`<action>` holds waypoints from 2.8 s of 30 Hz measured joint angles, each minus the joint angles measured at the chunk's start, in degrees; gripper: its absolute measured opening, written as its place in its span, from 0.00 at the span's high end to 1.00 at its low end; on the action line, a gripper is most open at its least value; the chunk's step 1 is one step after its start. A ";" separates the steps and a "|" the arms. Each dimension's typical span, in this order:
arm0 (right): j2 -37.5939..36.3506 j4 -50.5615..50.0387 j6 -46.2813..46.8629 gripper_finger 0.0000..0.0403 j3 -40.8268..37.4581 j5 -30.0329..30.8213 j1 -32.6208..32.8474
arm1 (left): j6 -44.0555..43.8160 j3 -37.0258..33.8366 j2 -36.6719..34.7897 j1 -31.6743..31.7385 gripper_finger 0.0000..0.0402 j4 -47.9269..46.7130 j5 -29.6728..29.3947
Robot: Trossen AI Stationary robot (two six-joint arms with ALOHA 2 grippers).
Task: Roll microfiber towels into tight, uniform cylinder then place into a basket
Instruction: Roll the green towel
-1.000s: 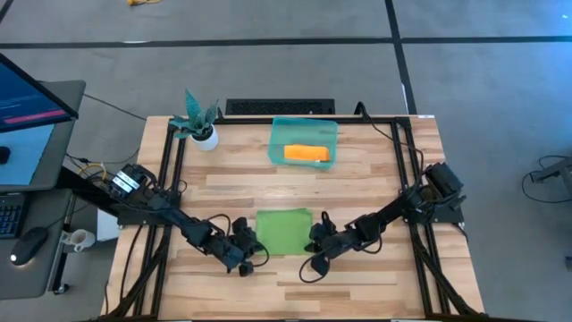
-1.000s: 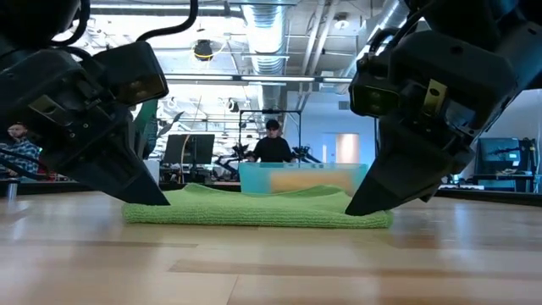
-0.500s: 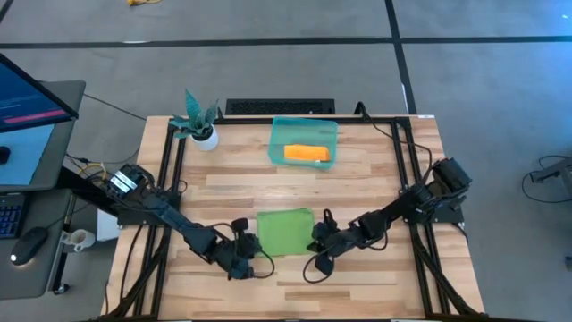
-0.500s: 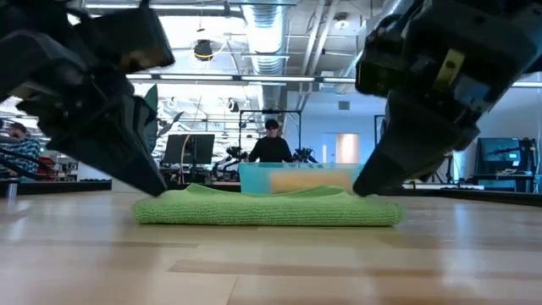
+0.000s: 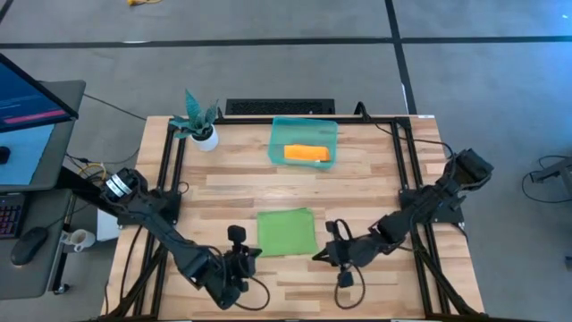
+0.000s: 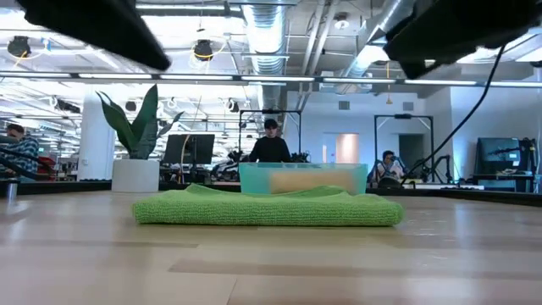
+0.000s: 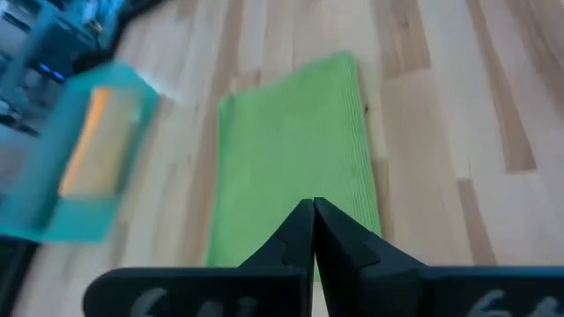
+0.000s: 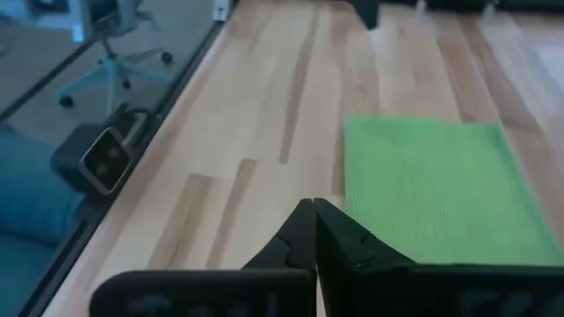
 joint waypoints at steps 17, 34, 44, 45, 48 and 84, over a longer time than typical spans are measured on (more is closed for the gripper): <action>-0.80 -25.77 -10.53 0.94 12.39 10.86 6.53 | 3.76 15.46 0.00 -2.77 1.00 -18.18 -2.98; -0.76 -26.43 -6.44 0.70 12.55 10.35 5.91 | -6.87 12.45 -0.01 -0.94 0.92 -21.53 13.42; -0.41 -26.33 -6.33 0.44 12.64 8.51 5.29 | -15.82 5.32 0.00 2.02 0.57 -21.30 14.46; -0.27 -26.32 -6.33 0.43 12.66 7.67 4.95 | -16.67 5.12 0.00 2.34 0.54 -21.22 14.72; 0.08 -26.28 -6.27 0.42 12.68 7.49 3.86 | -16.86 4.21 0.00 3.10 0.50 -17.11 13.98; 19.39 -20.38 -4.54 0.49 12.66 7.52 -1.87 | 3.94 -13.64 8.30 3.27 0.53 26.74 9.32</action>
